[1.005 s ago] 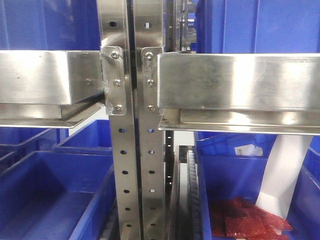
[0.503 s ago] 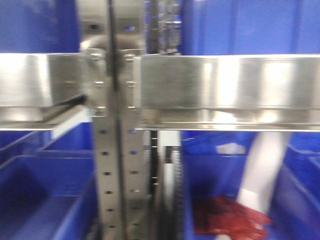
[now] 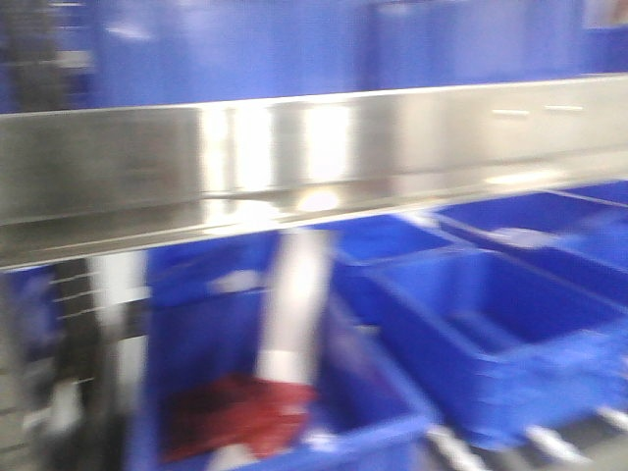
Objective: Grab orange capacitor from left shelf to right conveyor
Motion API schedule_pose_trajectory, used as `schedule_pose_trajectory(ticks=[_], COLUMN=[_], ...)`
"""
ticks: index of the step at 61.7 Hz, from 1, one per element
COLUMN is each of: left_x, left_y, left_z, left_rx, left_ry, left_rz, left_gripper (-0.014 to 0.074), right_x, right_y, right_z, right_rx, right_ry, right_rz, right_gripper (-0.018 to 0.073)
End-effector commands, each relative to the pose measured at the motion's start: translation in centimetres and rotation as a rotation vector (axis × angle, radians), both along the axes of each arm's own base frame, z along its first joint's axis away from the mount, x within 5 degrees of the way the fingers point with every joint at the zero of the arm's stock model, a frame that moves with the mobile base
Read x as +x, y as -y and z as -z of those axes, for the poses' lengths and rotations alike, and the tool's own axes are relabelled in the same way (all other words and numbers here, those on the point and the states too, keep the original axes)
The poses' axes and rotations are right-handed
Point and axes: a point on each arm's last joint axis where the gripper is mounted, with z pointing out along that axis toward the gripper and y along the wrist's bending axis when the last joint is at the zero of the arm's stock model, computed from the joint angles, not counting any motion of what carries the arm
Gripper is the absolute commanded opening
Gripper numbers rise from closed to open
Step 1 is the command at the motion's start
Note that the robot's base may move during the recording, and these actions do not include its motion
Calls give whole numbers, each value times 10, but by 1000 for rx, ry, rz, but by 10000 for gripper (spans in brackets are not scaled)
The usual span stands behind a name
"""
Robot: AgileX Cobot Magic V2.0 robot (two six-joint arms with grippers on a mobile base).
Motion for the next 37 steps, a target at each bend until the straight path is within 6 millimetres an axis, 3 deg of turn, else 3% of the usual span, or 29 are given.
schedule_pose_trajectory(ticks=[1, 37], left_x=[-3, -2], left_y=[0, 0], left_z=[-11, -11], left_rx=[-16, -16], left_ry=[114, 114], left_rz=[8, 6], left_gripper=[-105, -105], right_x=[0, 0], right_y=[1, 1], right_z=[-15, -15], right_rx=[-18, -18], right_ry=[99, 99], right_rz=[10, 10], right_gripper=[158, 158])
